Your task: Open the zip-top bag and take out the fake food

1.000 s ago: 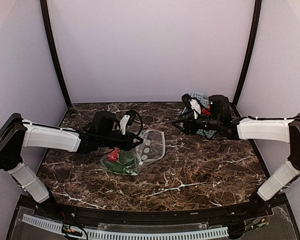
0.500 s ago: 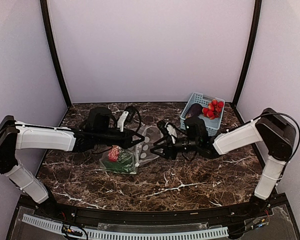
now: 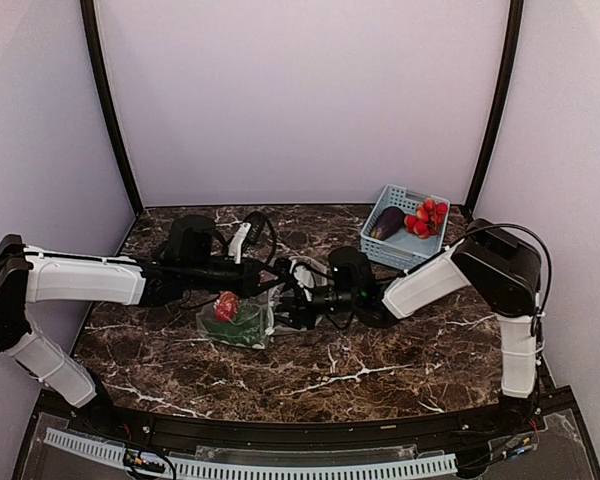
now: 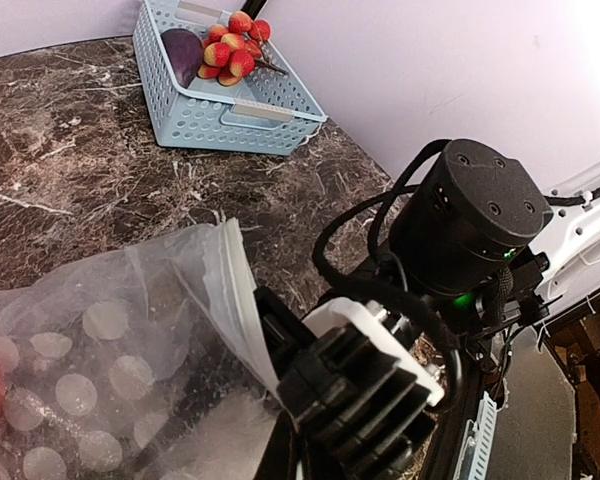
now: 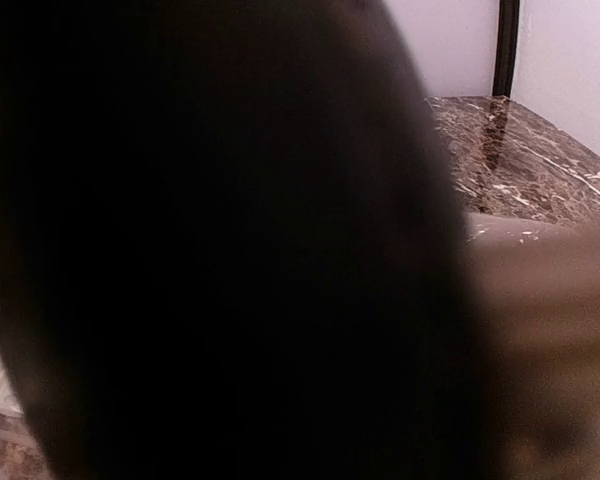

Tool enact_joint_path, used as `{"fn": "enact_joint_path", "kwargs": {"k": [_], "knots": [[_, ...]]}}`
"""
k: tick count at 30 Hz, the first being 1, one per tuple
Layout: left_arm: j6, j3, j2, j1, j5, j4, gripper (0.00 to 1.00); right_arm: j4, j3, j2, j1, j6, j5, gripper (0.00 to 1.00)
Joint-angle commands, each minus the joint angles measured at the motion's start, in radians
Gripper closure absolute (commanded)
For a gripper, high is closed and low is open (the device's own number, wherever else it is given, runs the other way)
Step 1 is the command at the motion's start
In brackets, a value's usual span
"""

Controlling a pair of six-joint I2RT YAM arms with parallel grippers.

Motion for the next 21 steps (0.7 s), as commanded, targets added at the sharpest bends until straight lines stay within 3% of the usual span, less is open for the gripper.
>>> {"fn": "enact_joint_path", "kwargs": {"k": [1, 8, 21], "knots": [[-0.016, -0.008, -0.029, -0.003, 0.039, 0.06, 0.99, 0.021, 0.063, 0.065, 0.022, -0.028, 0.012, 0.49], [-0.026, -0.024, -0.023, -0.003, 0.027, 0.082, 0.99, 0.065, 0.099, 0.129, 0.033, -0.002, 0.044, 0.39], [0.001, -0.052, -0.05, -0.002, -0.207, -0.087, 0.99, 0.184, 0.032, 0.168, 0.044, 0.026, 0.028, 0.41]]}}
